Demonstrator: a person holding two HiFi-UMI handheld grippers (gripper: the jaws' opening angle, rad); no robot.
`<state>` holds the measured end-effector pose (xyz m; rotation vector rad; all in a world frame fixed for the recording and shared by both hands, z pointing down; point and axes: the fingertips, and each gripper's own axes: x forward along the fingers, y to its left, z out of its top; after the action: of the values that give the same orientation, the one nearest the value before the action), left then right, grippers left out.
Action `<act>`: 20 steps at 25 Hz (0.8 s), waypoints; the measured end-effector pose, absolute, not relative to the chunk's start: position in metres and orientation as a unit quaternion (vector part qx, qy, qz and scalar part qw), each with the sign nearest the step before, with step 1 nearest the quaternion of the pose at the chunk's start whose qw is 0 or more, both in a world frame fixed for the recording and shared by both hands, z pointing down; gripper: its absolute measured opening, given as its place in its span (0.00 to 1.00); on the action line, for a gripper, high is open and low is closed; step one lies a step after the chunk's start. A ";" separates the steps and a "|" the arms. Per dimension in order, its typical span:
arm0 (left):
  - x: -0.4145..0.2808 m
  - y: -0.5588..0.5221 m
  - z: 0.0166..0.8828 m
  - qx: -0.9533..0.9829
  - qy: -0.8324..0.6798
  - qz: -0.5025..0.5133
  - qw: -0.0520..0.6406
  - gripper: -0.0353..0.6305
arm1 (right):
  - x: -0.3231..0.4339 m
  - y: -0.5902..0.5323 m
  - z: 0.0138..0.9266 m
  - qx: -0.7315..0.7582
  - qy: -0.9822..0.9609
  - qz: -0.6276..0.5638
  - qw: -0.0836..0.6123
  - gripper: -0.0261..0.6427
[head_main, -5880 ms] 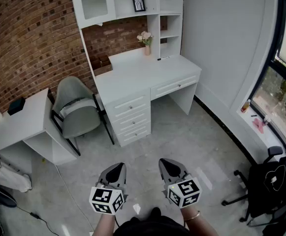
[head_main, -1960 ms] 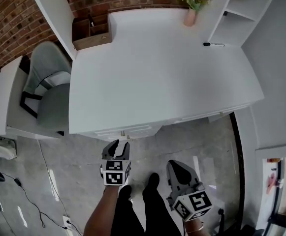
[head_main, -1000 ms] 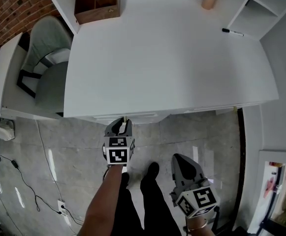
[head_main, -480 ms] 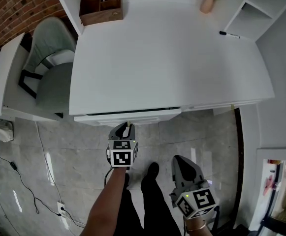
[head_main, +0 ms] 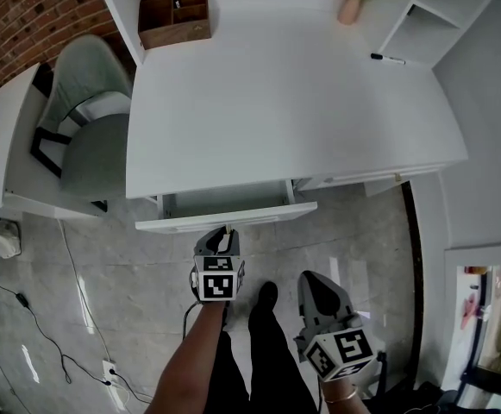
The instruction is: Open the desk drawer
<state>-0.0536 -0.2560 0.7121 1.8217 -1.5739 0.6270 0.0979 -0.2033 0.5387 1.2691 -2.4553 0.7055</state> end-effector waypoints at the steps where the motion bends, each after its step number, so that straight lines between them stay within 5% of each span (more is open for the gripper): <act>1: -0.052 -0.253 0.712 0.695 -0.597 0.238 0.322 0.18 | 0.097 -0.201 0.539 0.442 -0.851 0.245 0.145 0.05; 20: -0.028 -0.185 0.709 0.726 -0.539 0.257 0.341 0.18 | 0.082 -0.168 0.522 0.466 -0.841 0.243 0.124 0.05</act>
<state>-0.0284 -0.1852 0.7085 1.8894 -1.4012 0.6699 0.0818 -0.1678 0.5220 1.3596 -2.4533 0.7098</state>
